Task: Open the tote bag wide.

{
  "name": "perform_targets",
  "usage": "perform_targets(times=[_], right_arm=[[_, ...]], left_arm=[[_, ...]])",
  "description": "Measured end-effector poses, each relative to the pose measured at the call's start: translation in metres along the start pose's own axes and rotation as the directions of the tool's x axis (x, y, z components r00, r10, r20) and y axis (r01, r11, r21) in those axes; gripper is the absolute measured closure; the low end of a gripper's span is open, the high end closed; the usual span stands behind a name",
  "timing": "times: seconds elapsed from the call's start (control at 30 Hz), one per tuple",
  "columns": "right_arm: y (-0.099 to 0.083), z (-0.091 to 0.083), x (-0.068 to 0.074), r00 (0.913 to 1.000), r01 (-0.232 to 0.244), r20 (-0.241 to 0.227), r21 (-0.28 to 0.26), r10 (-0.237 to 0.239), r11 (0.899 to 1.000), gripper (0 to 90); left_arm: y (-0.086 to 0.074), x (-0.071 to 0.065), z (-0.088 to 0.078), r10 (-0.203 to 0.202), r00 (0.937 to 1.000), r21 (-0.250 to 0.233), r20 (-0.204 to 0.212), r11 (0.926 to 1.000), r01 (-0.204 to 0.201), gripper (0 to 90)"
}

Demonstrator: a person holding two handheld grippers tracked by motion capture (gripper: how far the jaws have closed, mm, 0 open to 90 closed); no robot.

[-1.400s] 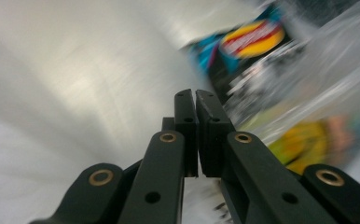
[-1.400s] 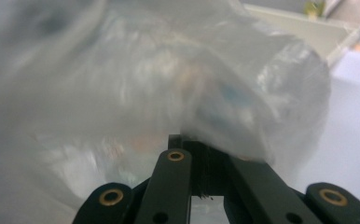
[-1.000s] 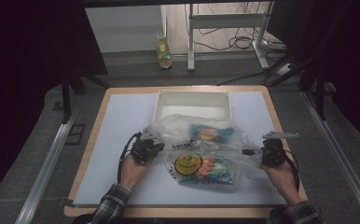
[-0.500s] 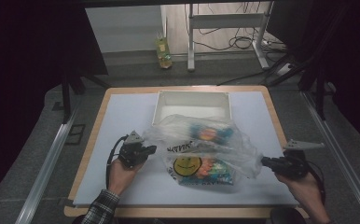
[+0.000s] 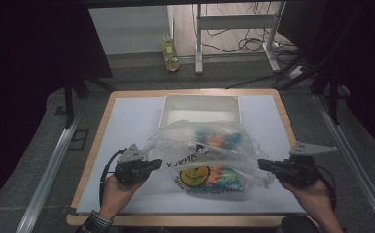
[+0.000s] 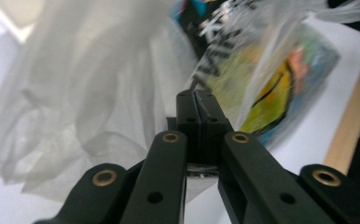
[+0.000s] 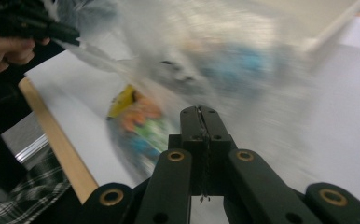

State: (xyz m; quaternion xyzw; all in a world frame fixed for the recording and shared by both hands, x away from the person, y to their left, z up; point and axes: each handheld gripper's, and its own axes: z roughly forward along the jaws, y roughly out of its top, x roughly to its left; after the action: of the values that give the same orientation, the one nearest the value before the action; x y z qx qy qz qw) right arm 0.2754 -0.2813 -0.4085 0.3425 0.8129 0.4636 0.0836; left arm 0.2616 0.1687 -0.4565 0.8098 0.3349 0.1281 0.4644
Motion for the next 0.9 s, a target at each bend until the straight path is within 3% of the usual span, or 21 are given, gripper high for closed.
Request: perform_targets(times=[0.07,0.13,0.17,0.2,0.23,0.4,0.53,0.63,0.8,0.9], right_arm=[[0.002,0.007,0.003,0.9999,0.006,-0.010,0.009,-0.005,1.000,89.0],[0.006,0.025,0.008,0.9992,0.027,-0.030,0.028,-0.026,0.999,88.9],[0.008,0.028,0.009,0.9991,0.028,-0.034,0.032,-0.027,0.999,88.9],[0.010,0.031,0.010,0.9990,0.029,-0.035,0.037,-0.028,0.999,89.0],[0.011,0.034,0.010,0.9989,0.031,-0.038,0.039,-0.029,0.999,89.0],[0.016,0.041,0.011,0.9989,0.025,-0.040,0.045,-0.024,0.999,89.0],[0.019,0.045,0.013,0.9987,0.033,-0.039,0.050,-0.031,0.998,89.0],[0.022,0.047,0.013,0.9989,0.037,-0.030,0.051,-0.035,0.998,89.0],[0.026,0.050,0.008,0.9990,0.041,0.015,0.069,-0.042,0.997,89.1],[0.029,0.058,0.002,0.9977,0.044,0.047,0.105,-0.050,0.994,89.1]], left_arm=[[0.003,-0.002,-0.001,0.009,1.0000,-0.005,0.000,1.0000,-0.009,88.0],[0.007,-0.002,-0.003,0.022,0.9990,-0.002,-0.039,0.9997,-0.022,87.6],[0.007,-0.002,-0.003,0.022,0.9990,-0.002,-0.039,0.9997,-0.022,87.7],[0.007,0.006,-0.006,-0.016,0.9999,-0.044,0.001,0.9989,0.016,88.0],[0.007,0.009,-0.008,-0.042,0.9991,-0.071,0.010,0.9966,0.043,88.3],[0.014,0.004,-0.008,-0.010,0.9999,-0.101,0.010,0.9948,0.011,88.5],[0.026,0.000,-0.012,-0.019,0.9998,-0.131,0.005,0.9912,0.019,87.8],[0.036,-0.009,-0.012,0.040,0.9986,-0.092,-0.036,0.9948,-0.043,88.3],[0.058,-0.024,-0.001,0.092,0.9957,-0.023,-0.013,0.9955,-0.092,88.0],[0.077,-0.032,0.015,0.139,0.9902,0.039,-0.012,0.9896,-0.139,87.6]])
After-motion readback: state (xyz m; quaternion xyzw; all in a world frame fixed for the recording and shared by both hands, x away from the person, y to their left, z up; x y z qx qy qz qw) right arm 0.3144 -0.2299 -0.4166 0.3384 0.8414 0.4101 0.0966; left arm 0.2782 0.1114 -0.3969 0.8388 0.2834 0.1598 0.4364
